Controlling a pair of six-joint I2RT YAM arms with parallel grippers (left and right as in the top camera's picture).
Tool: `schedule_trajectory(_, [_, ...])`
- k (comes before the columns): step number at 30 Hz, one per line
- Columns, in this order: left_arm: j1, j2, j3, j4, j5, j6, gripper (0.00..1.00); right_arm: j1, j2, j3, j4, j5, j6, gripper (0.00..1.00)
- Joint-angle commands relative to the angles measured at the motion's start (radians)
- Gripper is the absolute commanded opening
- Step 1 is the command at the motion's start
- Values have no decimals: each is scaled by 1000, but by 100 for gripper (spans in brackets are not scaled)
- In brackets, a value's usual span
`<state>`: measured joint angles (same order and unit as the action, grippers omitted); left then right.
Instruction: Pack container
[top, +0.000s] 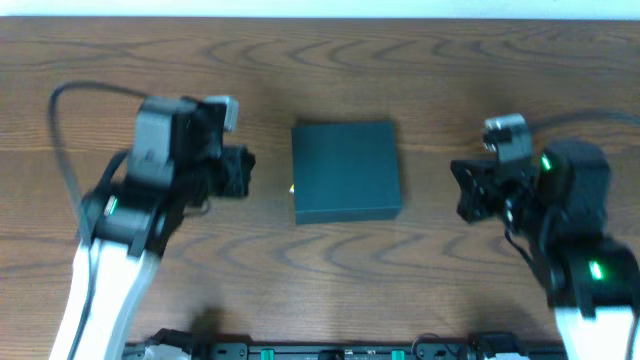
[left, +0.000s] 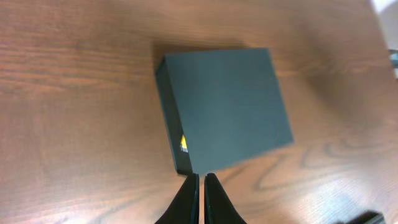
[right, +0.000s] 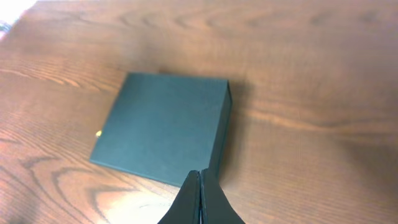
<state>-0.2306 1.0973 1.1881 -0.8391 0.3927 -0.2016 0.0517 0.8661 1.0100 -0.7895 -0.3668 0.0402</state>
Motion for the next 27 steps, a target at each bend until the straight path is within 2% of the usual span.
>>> schedule_trajectory(1, [-7, -155, -150, 21, -27, 31, 6, -5, -259, -155, -42, -3, -31, 2])
schedule_trajectory(5, [-7, -346, -354, 85, -26, 26, 6, -5, -557, -304, -113, -57, 47, 2])
schedule_trajectory(6, [-7, -374, -389, 98, -27, 7, 6, -5, -615, -326, -120, -67, 71, 10])
schedule_trajectory(7, [-7, -390, -414, 108, -27, -10, 15, -5, -663, -343, -122, -68, 103, 49])
schedule_trajectory(8, [-7, -394, -425, 111, -27, -31, 55, -5, -689, -352, -124, -68, 129, 99])
schedule_trajectory(9, [-7, -391, -428, 111, -27, -50, 95, -5, -704, -359, -128, -68, 147, 99])
schedule_trajectory(12, [-7, -378, -428, 107, -26, -95, 95, -5, -708, -360, -190, -67, 154, 99])
schedule_trajectory(24, [-7, -372, -428, 103, -30, -93, 95, -5, -708, -360, -315, -67, 154, 99])
schedule_trajectory(27, [-7, -372, -428, 39, -68, -83, 95, -5, -708, -360, -315, -67, 154, 99])
